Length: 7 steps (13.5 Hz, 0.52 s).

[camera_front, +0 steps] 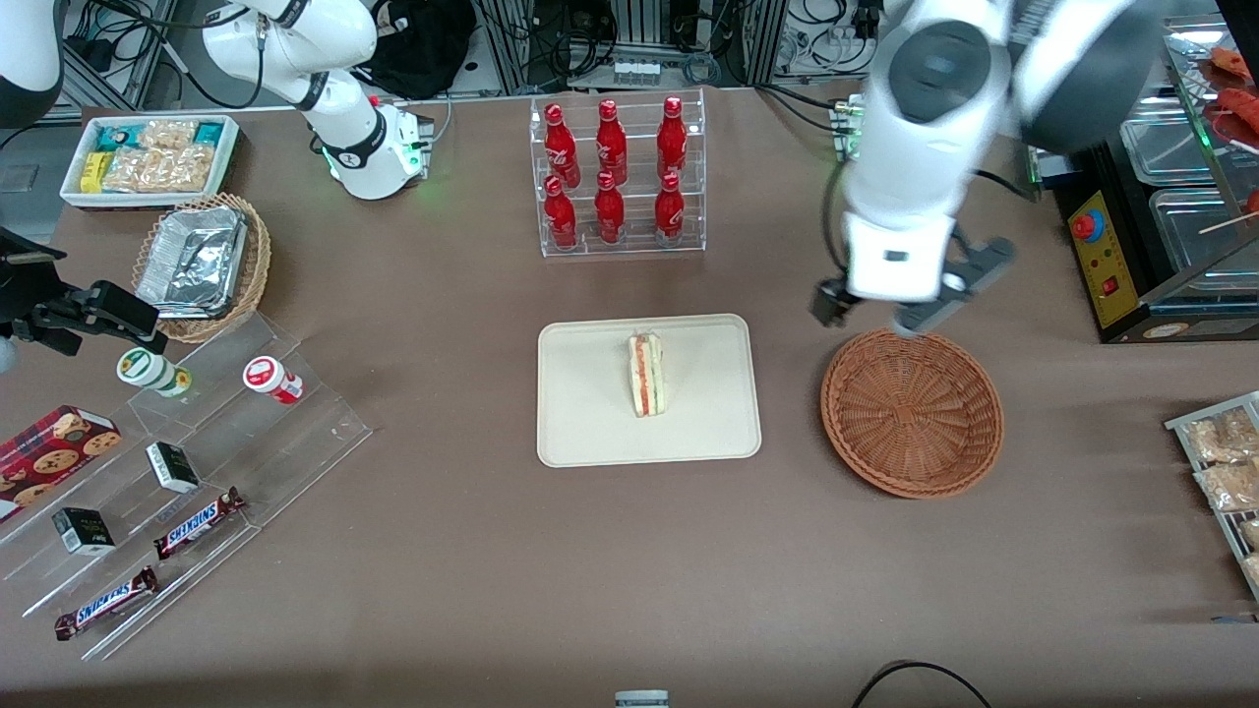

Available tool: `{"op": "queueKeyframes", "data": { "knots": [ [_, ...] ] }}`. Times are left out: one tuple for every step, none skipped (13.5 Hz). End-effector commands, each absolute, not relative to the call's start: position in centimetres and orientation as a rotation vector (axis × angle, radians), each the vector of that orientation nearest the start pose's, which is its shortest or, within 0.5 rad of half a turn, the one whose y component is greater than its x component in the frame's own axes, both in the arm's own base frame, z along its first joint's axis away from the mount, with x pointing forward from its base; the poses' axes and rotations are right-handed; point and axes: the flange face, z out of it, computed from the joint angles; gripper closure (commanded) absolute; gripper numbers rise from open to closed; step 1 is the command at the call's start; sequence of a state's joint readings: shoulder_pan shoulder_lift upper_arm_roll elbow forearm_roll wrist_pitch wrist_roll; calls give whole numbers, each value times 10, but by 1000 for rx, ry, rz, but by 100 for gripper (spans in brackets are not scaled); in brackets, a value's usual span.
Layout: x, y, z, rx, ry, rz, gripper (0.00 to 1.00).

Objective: Place sandwich from basket to tray

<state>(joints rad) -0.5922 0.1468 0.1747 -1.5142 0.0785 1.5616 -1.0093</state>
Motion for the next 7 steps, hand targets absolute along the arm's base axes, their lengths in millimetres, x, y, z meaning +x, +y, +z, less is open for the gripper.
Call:
{"op": "queueKeyframes", "data": {
  "knots": [
    [551,-178,581,-2920,-821,51,0],
    [558,-154,582,-2927,-794,58,0],
    [562,-135,585,-2952,-758,68,0],
    [564,-118,588,-2975,-728,77,0],
    [564,-101,593,-2995,-678,81,0],
    [558,-91,597,-3015,-575,123,0],
    [557,-75,597,-3022,-501,165,0]
  ]
}}
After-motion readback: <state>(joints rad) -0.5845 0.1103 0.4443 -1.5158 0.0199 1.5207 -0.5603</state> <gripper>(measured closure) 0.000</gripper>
